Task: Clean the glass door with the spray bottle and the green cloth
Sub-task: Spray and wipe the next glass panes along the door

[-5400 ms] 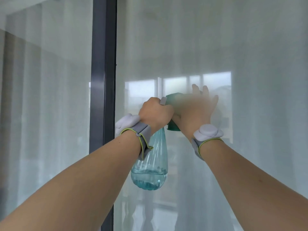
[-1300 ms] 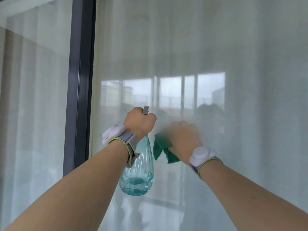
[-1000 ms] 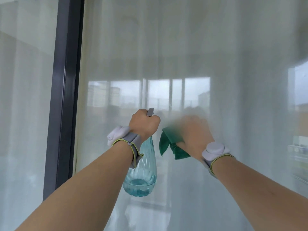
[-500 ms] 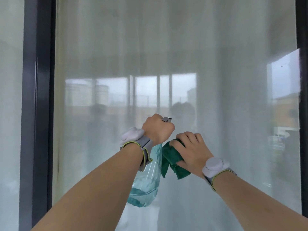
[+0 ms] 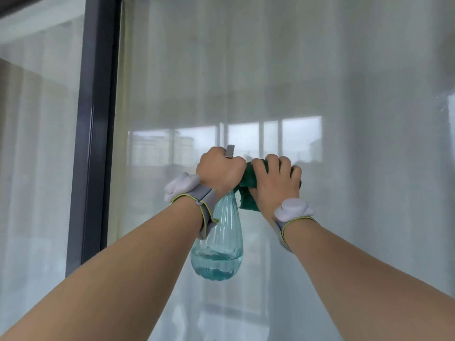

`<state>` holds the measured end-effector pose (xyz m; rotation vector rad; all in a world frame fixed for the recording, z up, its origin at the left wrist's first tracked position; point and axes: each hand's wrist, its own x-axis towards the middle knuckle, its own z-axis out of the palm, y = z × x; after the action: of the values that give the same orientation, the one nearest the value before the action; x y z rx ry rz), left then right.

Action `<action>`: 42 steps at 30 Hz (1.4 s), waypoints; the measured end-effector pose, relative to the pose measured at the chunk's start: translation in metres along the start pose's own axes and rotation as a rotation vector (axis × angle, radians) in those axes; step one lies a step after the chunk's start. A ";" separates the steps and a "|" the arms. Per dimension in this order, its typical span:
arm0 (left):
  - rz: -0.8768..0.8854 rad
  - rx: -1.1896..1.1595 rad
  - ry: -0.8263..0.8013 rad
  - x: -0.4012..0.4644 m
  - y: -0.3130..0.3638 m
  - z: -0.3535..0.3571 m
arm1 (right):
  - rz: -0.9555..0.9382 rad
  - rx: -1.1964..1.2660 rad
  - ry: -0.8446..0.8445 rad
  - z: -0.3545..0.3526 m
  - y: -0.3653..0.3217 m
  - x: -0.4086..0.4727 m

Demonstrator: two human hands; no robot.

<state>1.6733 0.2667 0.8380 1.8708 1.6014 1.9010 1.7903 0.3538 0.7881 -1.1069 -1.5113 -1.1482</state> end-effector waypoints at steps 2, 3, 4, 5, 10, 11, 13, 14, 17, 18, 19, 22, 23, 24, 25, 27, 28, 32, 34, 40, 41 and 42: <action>0.026 0.021 0.028 0.002 0.002 -0.006 | 0.072 0.004 0.044 0.004 -0.004 0.000; 0.035 0.035 0.030 0.002 -0.001 -0.010 | 0.103 0.014 0.058 0.008 -0.009 -0.006; 0.042 0.041 0.023 0.000 -0.002 -0.011 | 0.116 0.017 0.068 0.010 -0.009 -0.015; 0.043 0.047 0.012 0.000 -0.005 -0.014 | 0.104 0.020 0.076 0.013 -0.013 -0.025; 0.011 0.057 -0.023 -0.003 -0.037 -0.021 | -0.059 0.012 0.021 0.031 -0.048 -0.065; 0.014 0.051 -0.028 -0.003 -0.044 -0.021 | -0.070 0.006 0.024 0.033 -0.052 -0.066; 0.035 0.046 -0.032 -0.003 -0.046 -0.022 | -0.101 0.004 0.033 0.033 -0.052 -0.055; 0.036 0.050 -0.036 -0.002 -0.046 -0.024 | -0.121 0.002 0.042 0.032 -0.052 -0.047; 0.040 0.052 -0.002 0.007 -0.039 -0.027 | -0.032 0.018 0.064 0.024 -0.046 -0.015; 0.049 0.036 0.014 0.010 -0.035 -0.029 | 0.034 0.020 0.073 0.022 -0.044 -0.005; 0.059 0.013 0.020 0.012 -0.030 -0.029 | 0.086 0.021 0.086 0.021 -0.042 0.003; 0.087 -0.030 -0.004 0.013 -0.022 -0.024 | 0.138 0.030 0.131 0.020 -0.037 0.006; 0.094 -0.028 -0.021 0.011 -0.021 -0.020 | 0.168 0.029 0.146 0.021 -0.034 0.005; 0.101 -0.027 -0.039 0.009 -0.022 -0.016 | 0.209 0.028 0.166 0.022 -0.031 0.004; 0.103 -0.029 -0.060 0.006 -0.024 -0.012 | 0.247 0.026 0.185 0.021 -0.028 0.004; 0.098 -0.046 -0.098 0.000 -0.029 -0.005 | 0.295 0.018 0.216 0.019 -0.019 0.001; 0.095 -0.055 -0.113 -0.003 -0.031 -0.002 | 0.308 0.014 0.220 0.018 -0.014 -0.002; 0.077 -0.054 -0.138 -0.012 -0.034 0.006 | 0.352 0.028 0.233 0.011 0.004 -0.020; 0.070 -0.053 -0.139 -0.014 -0.034 0.007 | 0.351 0.025 0.225 0.010 0.008 -0.025; 0.061 -0.039 -0.159 -0.027 -0.022 0.014 | 0.250 0.008 0.111 -0.003 0.026 -0.042; 0.054 -0.040 -0.160 -0.030 -0.019 0.017 | 0.218 0.007 0.083 -0.007 0.031 -0.044; 0.050 -0.045 -0.157 -0.032 -0.017 0.019 | 0.181 0.012 0.054 -0.010 0.036 -0.047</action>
<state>1.6862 0.2659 0.7986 2.0042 1.4661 1.7425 1.8357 0.3445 0.7498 -1.1701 -1.3460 -1.0351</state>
